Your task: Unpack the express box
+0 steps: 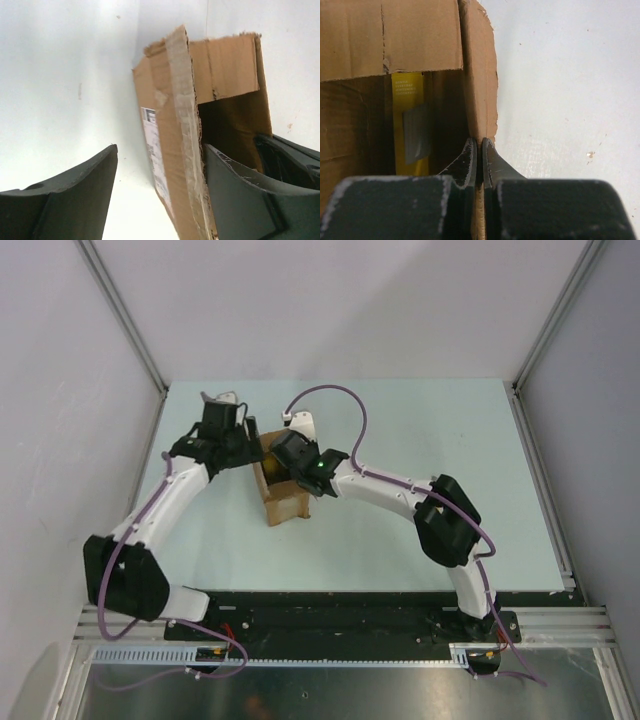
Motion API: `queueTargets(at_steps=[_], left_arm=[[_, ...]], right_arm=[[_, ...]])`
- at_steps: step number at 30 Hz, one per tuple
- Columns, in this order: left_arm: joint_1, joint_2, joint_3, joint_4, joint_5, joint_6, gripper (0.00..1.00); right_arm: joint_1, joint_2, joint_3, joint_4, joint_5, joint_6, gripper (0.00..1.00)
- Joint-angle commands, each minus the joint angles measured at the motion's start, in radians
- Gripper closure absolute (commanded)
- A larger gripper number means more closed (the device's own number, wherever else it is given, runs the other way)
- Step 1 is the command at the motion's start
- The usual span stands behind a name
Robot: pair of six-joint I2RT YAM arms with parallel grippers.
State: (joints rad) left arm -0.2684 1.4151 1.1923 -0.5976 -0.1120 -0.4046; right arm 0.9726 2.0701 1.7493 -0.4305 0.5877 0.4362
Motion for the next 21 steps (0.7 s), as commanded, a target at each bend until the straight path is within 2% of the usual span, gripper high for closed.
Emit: queueTargets(at_steps=[1, 10, 13, 18, 21], left_arm=[[0.064, -0.113, 0.007, -0.021, -0.014, 0.024, 0.25], [0.115, -0.128, -0.118, -0.021, -0.026, 0.01, 0.23], [0.115, -0.107, -0.115, -0.021, 0.0, 0.001, 0.23], [0.115, -0.145, -0.062, -0.015, 0.079, 0.013, 0.19], [0.104, -0.165, -0.033, 0.016, 0.193, 0.058, 0.1]], right_arm=[[-0.011, -0.027, 0.015, -0.082, 0.011, 0.022, 1.0], [-0.018, -0.019, 0.015, -0.079, -0.023, 0.027, 1.0], [-0.018, -0.015, 0.015, -0.079, -0.034, 0.024, 1.0], [-0.026, -0.008, 0.013, -0.074, -0.069, 0.035, 1.0], [-0.032, -0.007, 0.006, -0.07, -0.091, 0.045, 1.0]])
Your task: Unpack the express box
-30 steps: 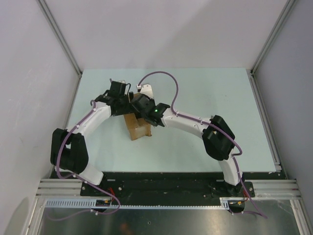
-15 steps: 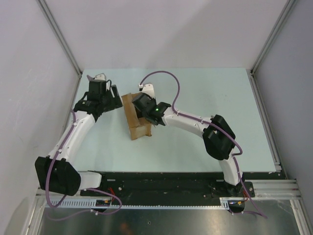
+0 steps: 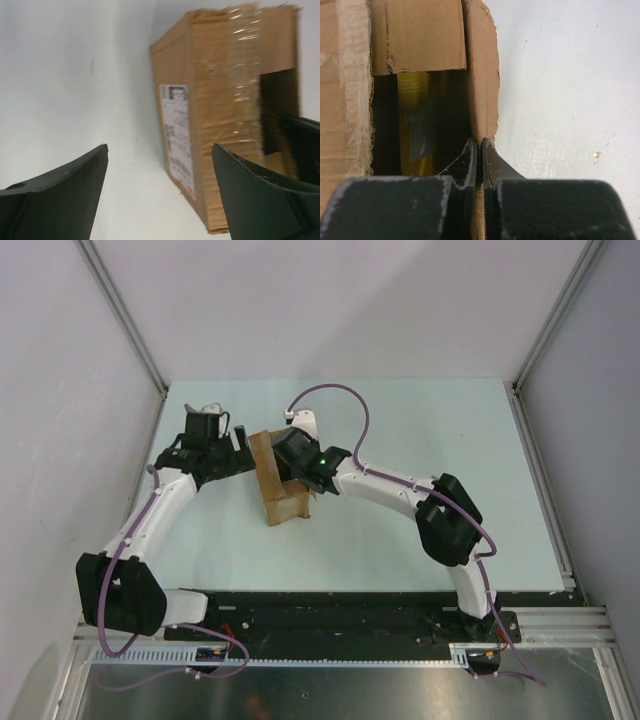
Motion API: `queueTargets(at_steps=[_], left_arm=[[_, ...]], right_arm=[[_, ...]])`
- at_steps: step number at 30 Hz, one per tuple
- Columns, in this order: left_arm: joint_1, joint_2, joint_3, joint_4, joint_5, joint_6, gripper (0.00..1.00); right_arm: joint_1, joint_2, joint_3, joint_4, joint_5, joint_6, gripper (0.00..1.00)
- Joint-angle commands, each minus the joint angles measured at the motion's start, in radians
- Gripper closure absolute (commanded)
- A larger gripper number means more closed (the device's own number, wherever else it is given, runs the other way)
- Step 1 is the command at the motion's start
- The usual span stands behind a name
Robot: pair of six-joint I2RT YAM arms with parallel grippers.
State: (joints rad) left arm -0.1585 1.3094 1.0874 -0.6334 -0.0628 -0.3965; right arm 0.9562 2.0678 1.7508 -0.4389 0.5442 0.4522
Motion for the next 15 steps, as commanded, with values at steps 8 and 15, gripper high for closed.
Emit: queueTargets(at_steps=[8, 15], left_arm=[[-0.078, 0.045, 0.08, 0.113, 0.179, 0.064, 0.04], [-0.164, 0.166, 0.127, 0.115, 0.064, 0.076, 0.04]], right_arm=[[-0.036, -0.008, -0.017, -0.055, -0.079, 0.045, 1.0], [-0.042, -0.008, -0.028, -0.044, -0.093, 0.051, 1.0]])
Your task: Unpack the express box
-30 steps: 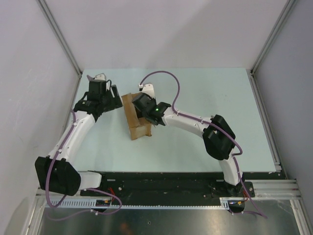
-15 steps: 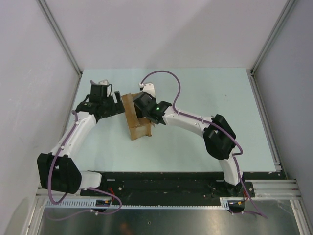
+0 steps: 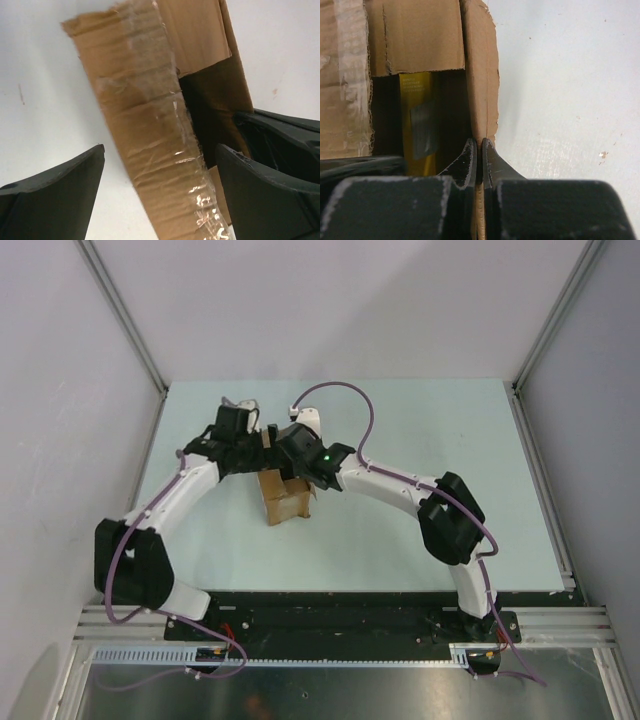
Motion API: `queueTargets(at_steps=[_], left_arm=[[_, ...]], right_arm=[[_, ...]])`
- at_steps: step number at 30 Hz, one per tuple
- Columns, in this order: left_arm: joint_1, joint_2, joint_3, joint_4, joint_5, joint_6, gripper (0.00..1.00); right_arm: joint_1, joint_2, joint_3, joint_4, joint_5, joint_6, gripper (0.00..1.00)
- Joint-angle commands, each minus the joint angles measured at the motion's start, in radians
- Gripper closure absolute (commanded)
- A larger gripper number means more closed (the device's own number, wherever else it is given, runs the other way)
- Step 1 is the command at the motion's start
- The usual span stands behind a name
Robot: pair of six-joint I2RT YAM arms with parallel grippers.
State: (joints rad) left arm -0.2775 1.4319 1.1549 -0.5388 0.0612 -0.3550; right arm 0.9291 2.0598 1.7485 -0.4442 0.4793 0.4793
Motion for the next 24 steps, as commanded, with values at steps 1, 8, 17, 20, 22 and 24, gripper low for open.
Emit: queueTargets(at_steps=[1, 8, 17, 20, 22, 24], left_arm=[[-0.051, 0.054, 0.065, 0.019, -0.09, 0.034, 0.04], [-0.058, 0.049, 0.034, 0.007, -0.23, 0.008, 0.06], [0.01, -0.143, -0.05, -0.013, -0.296, -0.004, 0.12], [0.038, -0.212, -0.09, -0.015, -0.288, -0.015, 0.13], [0.044, -0.235, -0.119, -0.013, -0.293, -0.015, 0.13], [0.047, -0.231, -0.136, -0.013, -0.282, -0.01, 0.14]], right_arm=[[-0.016, 0.002, -0.026, -0.04, -0.03, 0.024, 1.0], [-0.019, 0.005, -0.029, -0.039, -0.033, 0.03, 1.0], [-0.03, 0.005, -0.027, -0.044, -0.033, 0.045, 1.0], [-0.032, 0.005, -0.027, -0.044, -0.033, 0.045, 1.0], [-0.032, 0.005, -0.027, -0.045, -0.036, 0.045, 1.0], [-0.033, 0.008, -0.027, -0.042, -0.038, 0.045, 1.0]])
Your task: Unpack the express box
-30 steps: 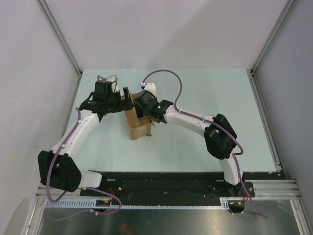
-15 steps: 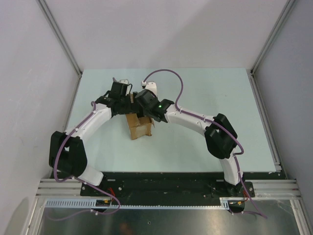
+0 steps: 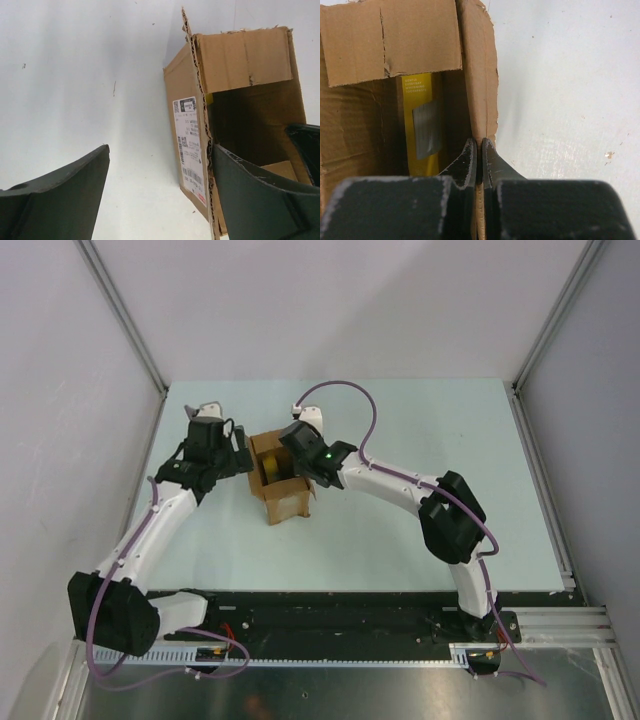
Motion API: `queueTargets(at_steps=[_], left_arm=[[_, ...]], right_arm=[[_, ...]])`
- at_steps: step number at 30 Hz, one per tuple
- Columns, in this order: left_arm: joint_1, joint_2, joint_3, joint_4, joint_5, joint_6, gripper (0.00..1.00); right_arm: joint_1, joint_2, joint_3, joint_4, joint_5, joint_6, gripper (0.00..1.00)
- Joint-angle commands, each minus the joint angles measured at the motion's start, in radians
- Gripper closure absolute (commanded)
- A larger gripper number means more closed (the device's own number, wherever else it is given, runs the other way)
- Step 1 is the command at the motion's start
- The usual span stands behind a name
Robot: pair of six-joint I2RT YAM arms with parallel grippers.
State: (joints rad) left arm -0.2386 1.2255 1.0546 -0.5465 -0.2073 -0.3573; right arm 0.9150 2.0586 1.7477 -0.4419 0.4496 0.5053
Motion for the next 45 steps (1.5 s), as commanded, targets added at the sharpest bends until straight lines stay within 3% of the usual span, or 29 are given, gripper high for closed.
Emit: queueTargets(at_steps=[1, 11, 24, 34, 39, 45], left_arm=[[0.009, -0.018, -0.039, -0.009, -0.007, -0.005, 0.16], [0.015, 0.035, -0.067, -0.012, -0.026, -0.031, 0.27], [0.015, 0.124, -0.028, -0.004, 0.058, -0.039, 0.31], [0.012, -0.021, 0.031, -0.003, 0.082, -0.034, 0.32], [-0.051, -0.124, 0.068, -0.001, -0.004, -0.008, 0.3], [-0.106, -0.147, 0.087, 0.016, 0.002, -0.029, 0.28]], right_arm=[[-0.019, 0.011, -0.025, -0.043, -0.012, 0.021, 1.0], [-0.016, 0.009, -0.03, -0.044, -0.014, 0.024, 1.0], [-0.016, 0.0, -0.042, -0.04, -0.014, 0.027, 1.0], [-0.01, -0.008, -0.039, -0.031, -0.023, 0.013, 1.0], [-0.007, -0.008, -0.034, -0.027, -0.022, 0.006, 1.0], [-0.005, -0.009, -0.036, -0.029, -0.017, 0.004, 1.0]])
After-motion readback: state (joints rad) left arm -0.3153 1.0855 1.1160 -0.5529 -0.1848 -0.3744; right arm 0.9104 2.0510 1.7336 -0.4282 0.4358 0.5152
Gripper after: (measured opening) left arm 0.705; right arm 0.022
